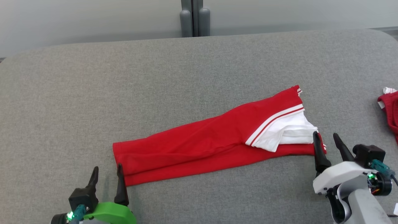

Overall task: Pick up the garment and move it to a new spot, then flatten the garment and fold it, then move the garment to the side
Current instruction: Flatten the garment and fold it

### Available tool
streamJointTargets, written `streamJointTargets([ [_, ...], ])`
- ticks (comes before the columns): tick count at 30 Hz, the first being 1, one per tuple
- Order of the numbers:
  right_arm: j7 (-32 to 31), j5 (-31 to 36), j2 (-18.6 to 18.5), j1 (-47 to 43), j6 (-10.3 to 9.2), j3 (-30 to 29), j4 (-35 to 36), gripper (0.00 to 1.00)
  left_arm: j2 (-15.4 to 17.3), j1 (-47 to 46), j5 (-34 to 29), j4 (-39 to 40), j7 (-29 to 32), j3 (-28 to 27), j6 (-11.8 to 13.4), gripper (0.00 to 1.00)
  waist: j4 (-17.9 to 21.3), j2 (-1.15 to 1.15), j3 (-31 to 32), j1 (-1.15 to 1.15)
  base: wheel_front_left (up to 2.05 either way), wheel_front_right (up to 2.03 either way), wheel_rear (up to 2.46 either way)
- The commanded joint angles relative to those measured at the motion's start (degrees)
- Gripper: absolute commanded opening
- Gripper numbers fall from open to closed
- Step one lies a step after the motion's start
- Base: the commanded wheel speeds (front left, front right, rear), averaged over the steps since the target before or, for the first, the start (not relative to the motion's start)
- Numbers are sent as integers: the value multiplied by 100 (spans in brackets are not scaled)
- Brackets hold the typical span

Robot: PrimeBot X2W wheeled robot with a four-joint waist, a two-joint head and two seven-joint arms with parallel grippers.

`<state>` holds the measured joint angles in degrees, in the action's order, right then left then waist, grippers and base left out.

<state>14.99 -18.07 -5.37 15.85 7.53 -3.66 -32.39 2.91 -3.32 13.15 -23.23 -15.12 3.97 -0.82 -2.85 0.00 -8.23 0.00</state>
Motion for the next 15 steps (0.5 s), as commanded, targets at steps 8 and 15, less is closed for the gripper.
streamJointTargets([
  [8, 24, 411, 225, -846, -10, -264, 340, 100, 13, 574, 122, 455, 1, 426, 301, 100, -41, 0, 421, 0, 0, 0, 0],
  [15, 24, 444, 232, -540, -10, -126, 282, 100, 12, 410, 136, 566, 1, 565, 338, 100, -116, 0, 224, 0, 0, 0, 0],
])
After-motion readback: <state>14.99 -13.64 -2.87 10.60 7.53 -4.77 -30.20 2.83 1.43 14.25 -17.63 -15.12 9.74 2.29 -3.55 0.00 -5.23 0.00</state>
